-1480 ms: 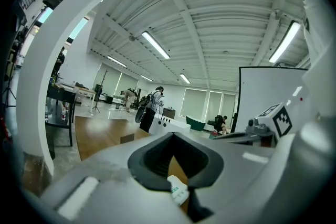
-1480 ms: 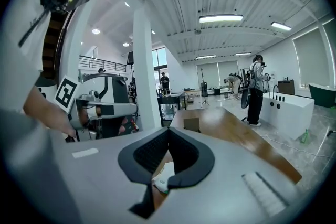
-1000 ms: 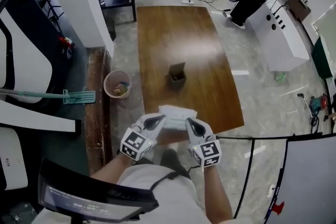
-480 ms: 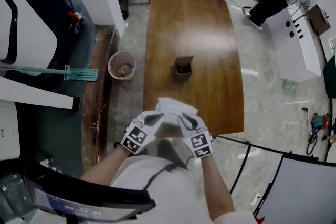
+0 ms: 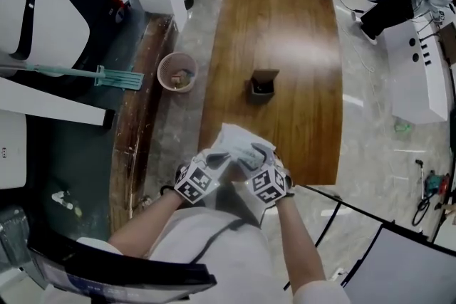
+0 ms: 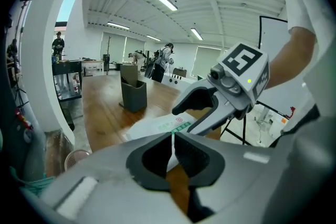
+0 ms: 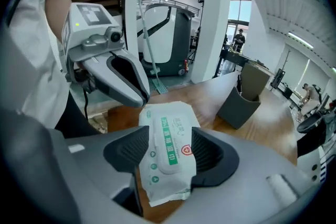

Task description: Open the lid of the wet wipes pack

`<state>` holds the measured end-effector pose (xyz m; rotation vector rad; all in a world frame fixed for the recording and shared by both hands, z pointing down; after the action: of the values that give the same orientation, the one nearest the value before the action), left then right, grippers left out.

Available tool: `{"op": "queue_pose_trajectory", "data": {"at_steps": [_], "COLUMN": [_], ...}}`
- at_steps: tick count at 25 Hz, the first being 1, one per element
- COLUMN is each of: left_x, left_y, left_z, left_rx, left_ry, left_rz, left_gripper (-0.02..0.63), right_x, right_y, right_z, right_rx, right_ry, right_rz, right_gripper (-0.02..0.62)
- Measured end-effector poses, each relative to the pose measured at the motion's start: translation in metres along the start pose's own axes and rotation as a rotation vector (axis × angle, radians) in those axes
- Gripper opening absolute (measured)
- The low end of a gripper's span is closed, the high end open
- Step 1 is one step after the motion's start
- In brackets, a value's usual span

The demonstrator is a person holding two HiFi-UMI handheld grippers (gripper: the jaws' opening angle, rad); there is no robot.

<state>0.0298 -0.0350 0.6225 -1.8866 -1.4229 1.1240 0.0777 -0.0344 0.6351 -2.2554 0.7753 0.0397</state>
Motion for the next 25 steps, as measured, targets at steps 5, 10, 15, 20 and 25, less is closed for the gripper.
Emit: {"op": "queue_pose_trajectory", "data": {"at_steps": [5,10,15,20,25], "left_x": [0.002,0.002,0.002,0.002,0.002], "left_y": [-0.014,-0.021,-0.024,-0.027,-0.029], "left_z": [-0.014,-0.025,-0.037,-0.046,-0.049], "left_rx": [-0.022,-0.039,-0.055,-0.075,-0.09], "left_ry": [0.008,0.023,0.027,0.033,0.036], "left_rz": [0.027,0.031,0.039,0.04,0.031], "left_gripper": [0.021,0.006,0.005,0.005,0.003], "right_x": [0.001,0.002,0.003,0.005,0.007], "right_y": [-0.008,-0.011,-0.012,-0.014,-0.015], "right_z": [-0.01,-0.015,-0.017,-0.018,-0.019], "right_rx": [-0.034,-0.046,-0.047,-0.048,-0.045], "right_ry": [0.035,0.067,0.093,0.138,0.173], "right_rz": [0.069,0.094,0.102,0.063,0.046], "right_gripper": [0.267,0.273,0.275,0.273,0.27]}}
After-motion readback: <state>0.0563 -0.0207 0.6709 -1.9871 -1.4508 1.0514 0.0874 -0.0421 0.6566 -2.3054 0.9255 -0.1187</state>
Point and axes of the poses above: the fingertips, and each gripper's own axes: z backward along the fingers, x to its right, y out of its top, the point moved 1 cm from there along z, backward along the fingers, and after that the axes turned 13 degrees about -y, right-handed, at the moved point
